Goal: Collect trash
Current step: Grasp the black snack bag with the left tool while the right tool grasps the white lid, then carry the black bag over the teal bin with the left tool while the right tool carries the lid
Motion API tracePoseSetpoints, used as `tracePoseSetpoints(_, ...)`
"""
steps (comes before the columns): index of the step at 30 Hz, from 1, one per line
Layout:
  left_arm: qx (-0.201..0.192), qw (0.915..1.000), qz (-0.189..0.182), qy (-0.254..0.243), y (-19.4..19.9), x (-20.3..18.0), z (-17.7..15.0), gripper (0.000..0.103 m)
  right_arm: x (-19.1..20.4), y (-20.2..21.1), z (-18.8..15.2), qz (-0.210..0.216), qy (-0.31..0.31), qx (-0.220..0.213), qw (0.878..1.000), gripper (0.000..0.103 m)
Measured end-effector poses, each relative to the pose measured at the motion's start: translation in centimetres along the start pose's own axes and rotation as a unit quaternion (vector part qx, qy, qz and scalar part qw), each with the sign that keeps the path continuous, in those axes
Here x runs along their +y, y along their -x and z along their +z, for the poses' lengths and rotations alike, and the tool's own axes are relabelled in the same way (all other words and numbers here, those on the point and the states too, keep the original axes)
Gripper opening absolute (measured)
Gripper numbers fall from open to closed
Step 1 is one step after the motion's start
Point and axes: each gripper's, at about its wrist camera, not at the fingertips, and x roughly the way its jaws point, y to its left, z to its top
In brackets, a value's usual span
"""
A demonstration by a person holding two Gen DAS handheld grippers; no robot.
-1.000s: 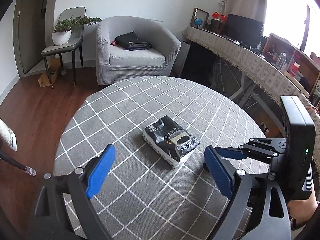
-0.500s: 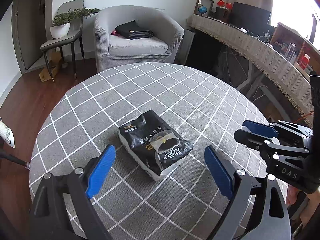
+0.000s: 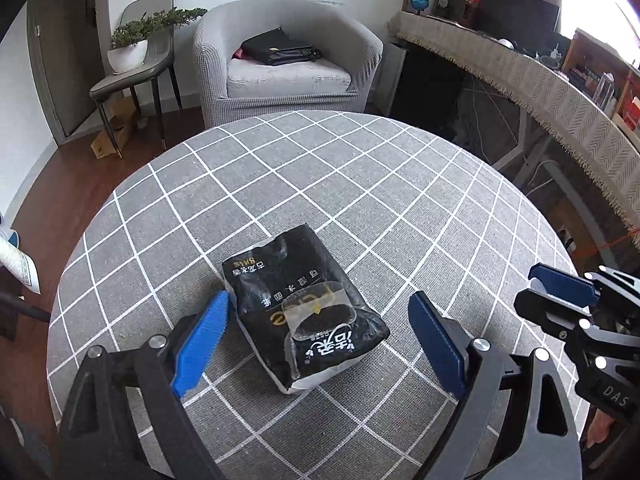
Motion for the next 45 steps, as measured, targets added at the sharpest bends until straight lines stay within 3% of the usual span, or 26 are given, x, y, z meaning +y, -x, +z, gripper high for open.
tracePoseSetpoints(4, 0.000, 0.9997, 0.007, -0.022, -0.5, -1.1, -0.1, 0.084, -0.4, 0.2, -0.2, 0.001, -0.004, -0.002, 1.000, 0.030)
tracePoseSetpoints(7, -0.001, 0.9995, 0.023, -0.024, -0.7, -1.2, -0.2, 0.073, -0.4, 0.1, -0.3, 0.000, -0.003, 0.001, 1.000, 0.030)
tracePoseSetpoints(8, -0.004, 0.9996, 0.019, -0.021, -0.6, -1.0, -0.3, 0.067, -0.4, 0.0, -0.3, 0.000, -0.003, 0.003, 1.000, 0.030)
tracePoseSetpoints(14, -0.013, 0.9999, -0.007, -0.002, 0.2, 0.1, -0.6, 0.059, 0.3, -0.2, -0.2, 0.001, -0.004, 0.003, 1.000, 0.030)
tracePoseSetpoints(31, -0.031, 0.9991, -0.028, -0.014, 4.5, 1.9, -4.0, 0.058, 3.6, 0.2, -0.8, 0.002, -0.015, -0.004, 1.000, 0.030)
tracePoseSetpoints(45, -0.057, 0.9978, -0.031, -0.017, 10.9, 6.4, -8.9, 0.058, 10.5, 1.5, -3.1, 0.028, -0.013, -0.017, 0.999, 0.030)
